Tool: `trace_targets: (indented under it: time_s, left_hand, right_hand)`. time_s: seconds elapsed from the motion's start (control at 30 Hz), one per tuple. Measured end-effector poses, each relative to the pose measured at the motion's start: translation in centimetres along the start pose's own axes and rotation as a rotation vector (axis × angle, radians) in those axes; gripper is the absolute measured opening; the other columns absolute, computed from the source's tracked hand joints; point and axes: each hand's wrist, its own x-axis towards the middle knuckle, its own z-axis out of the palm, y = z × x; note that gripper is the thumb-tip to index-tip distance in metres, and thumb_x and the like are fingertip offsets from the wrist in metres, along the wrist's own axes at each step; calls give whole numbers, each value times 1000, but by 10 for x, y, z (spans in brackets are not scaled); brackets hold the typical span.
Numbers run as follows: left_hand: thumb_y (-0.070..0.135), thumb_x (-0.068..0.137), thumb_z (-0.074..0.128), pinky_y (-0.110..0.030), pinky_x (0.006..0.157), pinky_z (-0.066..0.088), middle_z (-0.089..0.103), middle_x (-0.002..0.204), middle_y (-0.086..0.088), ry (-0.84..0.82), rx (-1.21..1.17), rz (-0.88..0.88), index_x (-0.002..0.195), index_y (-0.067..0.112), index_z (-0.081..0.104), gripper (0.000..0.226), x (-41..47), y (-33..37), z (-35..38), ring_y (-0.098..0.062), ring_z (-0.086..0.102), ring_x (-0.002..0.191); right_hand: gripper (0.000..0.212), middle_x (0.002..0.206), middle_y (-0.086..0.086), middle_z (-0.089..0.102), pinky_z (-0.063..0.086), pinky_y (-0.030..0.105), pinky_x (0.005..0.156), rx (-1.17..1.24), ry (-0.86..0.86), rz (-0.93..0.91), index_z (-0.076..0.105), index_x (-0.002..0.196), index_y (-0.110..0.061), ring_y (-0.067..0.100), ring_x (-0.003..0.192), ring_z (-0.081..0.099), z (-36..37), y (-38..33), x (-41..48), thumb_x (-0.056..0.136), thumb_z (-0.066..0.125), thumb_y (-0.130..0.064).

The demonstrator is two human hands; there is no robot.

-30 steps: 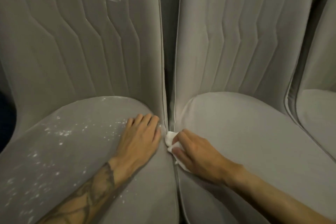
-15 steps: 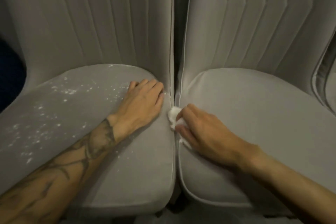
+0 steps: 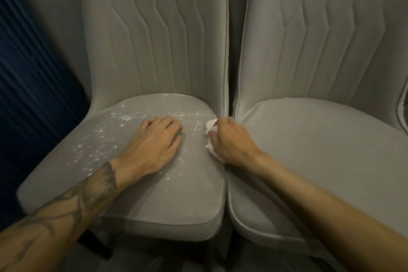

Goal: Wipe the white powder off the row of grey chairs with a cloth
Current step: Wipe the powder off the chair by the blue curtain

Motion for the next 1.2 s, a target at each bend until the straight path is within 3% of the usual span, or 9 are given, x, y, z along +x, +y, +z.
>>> trace_targets:
  time_s: [0.1, 0.2, 0.33, 0.4, 0.57, 0.73, 0.87, 1.07, 1.2]
  left_hand:
    - [49, 102, 22, -41, 100, 35, 58, 124, 3, -19, -8, -17, 122, 28, 57, 45, -5, -18, -2, -21, 55, 115]
    - [52, 101, 18, -41, 103, 34, 57, 127, 5, -15, -48, -6, 125, 28, 57, 51, -8, -40, -7, -20, 54, 116]
    - [56, 99, 15, -39, 108, 32, 55, 132, 5, -12, -86, -9, 131, 27, 56, 59, -14, -88, -11, -18, 51, 122]
    - [55, 100, 18, -40, 111, 32, 55, 135, 6, -10, -106, -22, 132, 28, 56, 57, -16, -119, -10, -17, 51, 124]
    - [48, 110, 30, -42, 110, 34, 57, 137, 9, -8, -138, -33, 132, 31, 56, 39, -14, -199, -4, -15, 53, 125]
    - [46, 109, 37, -41, 107, 36, 59, 132, 9, 9, -205, -31, 130, 29, 60, 35, -7, -254, 9, -14, 50, 122]
    - [48, 109, 34, -42, 104, 35, 59, 128, 9, 35, -274, -20, 122, 30, 62, 35, -1, -265, 24, -14, 48, 119]
    - [52, 105, 27, -45, 101, 27, 58, 118, 13, 90, -329, -27, 110, 34, 61, 38, 5, -260, 37, -11, 48, 114]
    - [53, 103, 25, -49, 103, 29, 57, 117, 12, 108, -354, -25, 110, 33, 59, 40, 3, -261, 41, -13, 48, 113]
  right_hand:
    - [39, 115, 22, 54, 41, 47, 90, 78, 19, -22, 55, 115, 0, 39, 103, 49, 14, -34, -5, 98, 44, -34]
    - [39, 114, 15, 52, 47, 45, 86, 35, 62, 79, 55, 112, -6, 35, 100, 51, 33, -24, 29, 91, 48, -39]
    - [26, 120, 18, 51, 47, 47, 89, 11, 164, 408, 50, 117, -7, 38, 103, 54, 31, -24, 70, 98, 44, -23]
    - [24, 122, 20, 52, 42, 44, 91, -4, 149, 420, 49, 119, -3, 39, 107, 52, 30, -47, 76, 100, 41, -15]
    - [41, 127, 23, 52, 40, 43, 96, -43, -57, 292, 53, 126, 1, 41, 115, 48, 18, -73, 69, 100, 52, -31]
    - [49, 127, 24, 52, 38, 44, 95, -66, 41, 586, 46, 121, 4, 43, 115, 48, 30, -69, 91, 96, 59, -35]
    - [44, 130, 24, 49, 38, 44, 97, 16, 31, 601, 44, 126, 5, 44, 116, 48, 42, -99, 115, 101, 48, -31]
    - [43, 120, 24, 52, 41, 43, 94, -178, -55, 577, 54, 117, 4, 41, 111, 48, 32, -88, 93, 98, 55, -35]
    - [53, 128, 23, 49, 38, 43, 101, -188, -65, 645, 50, 130, 4, 41, 116, 44, 39, -91, 121, 99, 51, -40]
